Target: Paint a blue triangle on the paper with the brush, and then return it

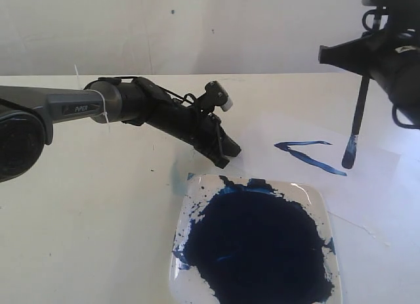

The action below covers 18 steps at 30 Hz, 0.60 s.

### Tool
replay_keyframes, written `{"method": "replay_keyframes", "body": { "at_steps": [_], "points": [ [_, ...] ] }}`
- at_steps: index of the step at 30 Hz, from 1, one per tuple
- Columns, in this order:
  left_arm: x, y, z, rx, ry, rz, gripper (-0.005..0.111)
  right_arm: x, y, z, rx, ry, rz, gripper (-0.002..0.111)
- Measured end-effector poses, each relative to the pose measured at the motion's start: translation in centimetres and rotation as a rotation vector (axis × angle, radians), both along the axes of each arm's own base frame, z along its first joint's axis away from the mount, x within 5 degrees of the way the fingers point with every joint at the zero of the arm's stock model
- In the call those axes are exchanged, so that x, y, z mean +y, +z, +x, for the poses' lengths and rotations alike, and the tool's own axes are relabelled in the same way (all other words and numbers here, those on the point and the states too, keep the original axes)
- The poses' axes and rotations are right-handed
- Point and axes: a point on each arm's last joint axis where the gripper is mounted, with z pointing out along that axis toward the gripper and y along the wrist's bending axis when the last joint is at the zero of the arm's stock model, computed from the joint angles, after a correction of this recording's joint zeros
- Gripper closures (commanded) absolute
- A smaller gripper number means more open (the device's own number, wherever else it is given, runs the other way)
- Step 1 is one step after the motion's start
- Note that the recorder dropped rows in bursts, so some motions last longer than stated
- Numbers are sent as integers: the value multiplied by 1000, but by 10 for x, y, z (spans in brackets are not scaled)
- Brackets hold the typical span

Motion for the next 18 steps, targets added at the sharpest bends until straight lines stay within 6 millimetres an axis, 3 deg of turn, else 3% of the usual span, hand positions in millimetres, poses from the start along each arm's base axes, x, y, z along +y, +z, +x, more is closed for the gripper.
{"method": "replay_keyframes", "body": {
  "at_steps": [18],
  "points": [
    [0,0,0,0,0,0,107,-37,33,28,-93,216,55,108]
  ]
}}
